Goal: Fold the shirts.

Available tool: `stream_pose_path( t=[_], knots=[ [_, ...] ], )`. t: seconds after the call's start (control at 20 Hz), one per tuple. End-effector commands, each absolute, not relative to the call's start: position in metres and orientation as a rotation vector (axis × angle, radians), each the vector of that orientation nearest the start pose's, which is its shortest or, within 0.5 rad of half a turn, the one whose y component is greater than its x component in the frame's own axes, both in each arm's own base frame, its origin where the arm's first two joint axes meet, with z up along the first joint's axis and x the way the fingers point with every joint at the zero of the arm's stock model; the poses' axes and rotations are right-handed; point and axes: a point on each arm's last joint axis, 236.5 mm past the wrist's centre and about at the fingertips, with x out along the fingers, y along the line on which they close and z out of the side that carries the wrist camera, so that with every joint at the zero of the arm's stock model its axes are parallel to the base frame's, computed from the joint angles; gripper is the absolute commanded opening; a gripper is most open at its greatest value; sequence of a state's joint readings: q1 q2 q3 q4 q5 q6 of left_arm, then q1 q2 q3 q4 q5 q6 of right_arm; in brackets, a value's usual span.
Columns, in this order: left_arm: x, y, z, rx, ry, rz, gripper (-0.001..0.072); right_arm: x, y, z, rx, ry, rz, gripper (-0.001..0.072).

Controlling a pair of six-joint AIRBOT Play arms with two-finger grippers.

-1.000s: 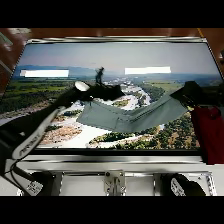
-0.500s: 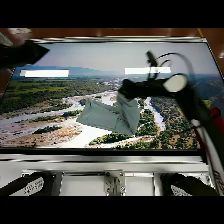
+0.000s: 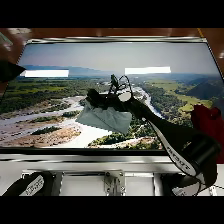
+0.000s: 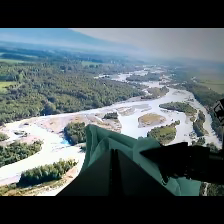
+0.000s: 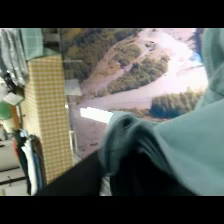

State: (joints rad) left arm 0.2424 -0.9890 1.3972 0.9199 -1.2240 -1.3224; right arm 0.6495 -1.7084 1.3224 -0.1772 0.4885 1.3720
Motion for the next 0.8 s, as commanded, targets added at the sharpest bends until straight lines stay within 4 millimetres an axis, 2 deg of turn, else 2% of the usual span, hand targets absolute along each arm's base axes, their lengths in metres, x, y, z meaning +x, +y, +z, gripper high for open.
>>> stream_pose_path(
  t=[0.0,0.1,0.15,0.2,0.3,0.45,0.5,0.55,0.7,0.75],
  knots=[
    [0.372,-0.043,0.219,-0.304,0.75,-0.344,0.0031,0.4,0.465,0.027,1.027,1.111,0.7,0.0512],
    [0.371,-0.042,0.205,-0.306,0.775,-0.344,0.0031,0.384,0.462,0.025,0.971,1.182,0.773,0.0517],
    [0.371,-0.043,0.202,-0.298,0.779,-0.349,0.0032,0.375,0.454,0.02,0.918,1.237,0.813,0.0518],
    [0.371,-0.042,0.203,-0.292,0.776,-0.35,0.0031,0.366,0.443,0.015,0.873,1.299,0.843,0.0518],
    [0.374,-0.041,0.205,-0.292,0.763,-0.344,0.0032,0.353,0.406,0.008,0.794,1.431,0.875,0.0518],
    [0.374,-0.041,0.205,-0.289,0.761,-0.344,0.0031,0.358,0.322,0.002,0.664,1.542,0.737,0.052],
    [0.374,-0.041,0.205,-0.289,0.761,-0.344,0.0032,0.359,0.293,0.002,0.609,1.558,0.691,0.0612],
    [0.374,-0.041,0.205,-0.289,0.761,-0.344,0.0032,0.358,0.264,-0.002,0.543,1.581,0.639,0.0637],
    [0.373,-0.041,0.205,-0.29,0.763,-0.345,0.0032,0.335,0.161,-0.029,0.285,1.755,0.367,0.0637],
    [0.373,-0.041,0.205,-0.291,0.763,-0.345,0.0031,0.326,0.137,-0.038,0.231,1.806,0.304,0.0637]
  ],
)
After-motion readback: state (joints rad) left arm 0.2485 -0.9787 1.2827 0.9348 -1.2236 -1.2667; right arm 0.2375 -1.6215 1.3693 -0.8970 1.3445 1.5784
